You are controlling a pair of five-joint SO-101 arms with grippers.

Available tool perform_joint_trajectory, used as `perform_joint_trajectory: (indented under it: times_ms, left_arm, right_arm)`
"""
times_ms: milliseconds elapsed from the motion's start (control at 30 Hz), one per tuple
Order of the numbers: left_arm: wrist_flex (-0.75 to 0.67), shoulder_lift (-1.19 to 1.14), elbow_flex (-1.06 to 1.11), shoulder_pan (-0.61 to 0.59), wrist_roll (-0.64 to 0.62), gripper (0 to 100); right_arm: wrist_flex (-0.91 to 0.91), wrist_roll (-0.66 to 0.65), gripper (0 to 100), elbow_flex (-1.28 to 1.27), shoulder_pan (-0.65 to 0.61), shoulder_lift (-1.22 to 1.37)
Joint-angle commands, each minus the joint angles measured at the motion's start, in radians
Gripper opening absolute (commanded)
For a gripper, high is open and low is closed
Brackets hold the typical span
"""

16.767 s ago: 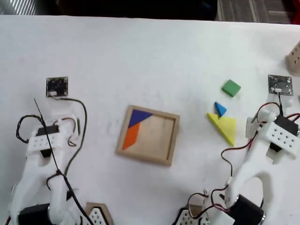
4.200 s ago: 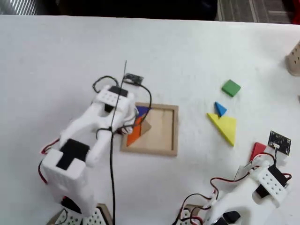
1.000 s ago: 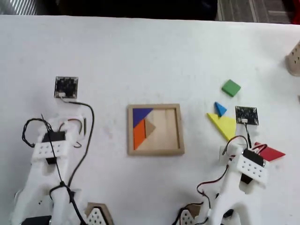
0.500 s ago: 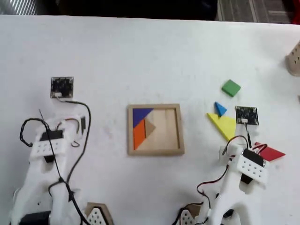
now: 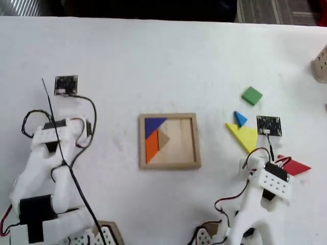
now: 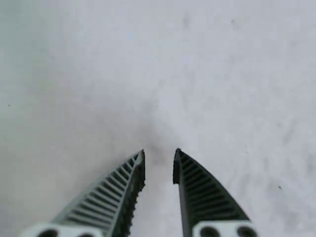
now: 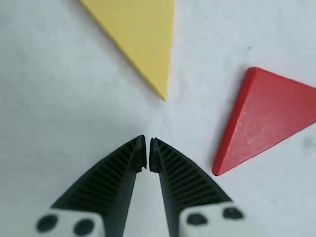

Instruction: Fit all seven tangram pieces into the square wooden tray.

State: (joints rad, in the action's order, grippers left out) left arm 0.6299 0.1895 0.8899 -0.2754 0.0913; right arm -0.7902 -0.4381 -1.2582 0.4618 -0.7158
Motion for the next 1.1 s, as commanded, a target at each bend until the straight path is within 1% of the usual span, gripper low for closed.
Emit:
perform_joint_trajectory:
  times_ms: [0,300,833,1000,1067]
  left_arm:
    - [0.006,0.002,-0.052,-0.005,0.002,11]
    - [0.003,-0.002,-0.052,-0.028,0.002,11]
    - [0.000,-0.004,-0.052,-0.028,0.002,11]
    - [0.000,-0.004,-0.052,-0.028,0.000,11]
    - [0.000,-0.004,-0.052,-0.028,-0.002,11]
  right_arm:
    - [0.010,-0.014,1.8,0.003,0.018,0.001]
    - [0.010,-0.014,1.8,0.003,0.015,0.001]
    - [0.008,-0.008,1.8,0.021,0.022,-0.008]
    - [-0.104,-0.014,2.3,0.143,0.079,0.001]
    - [-0.166,-0.014,6.2,0.212,0.085,0.001]
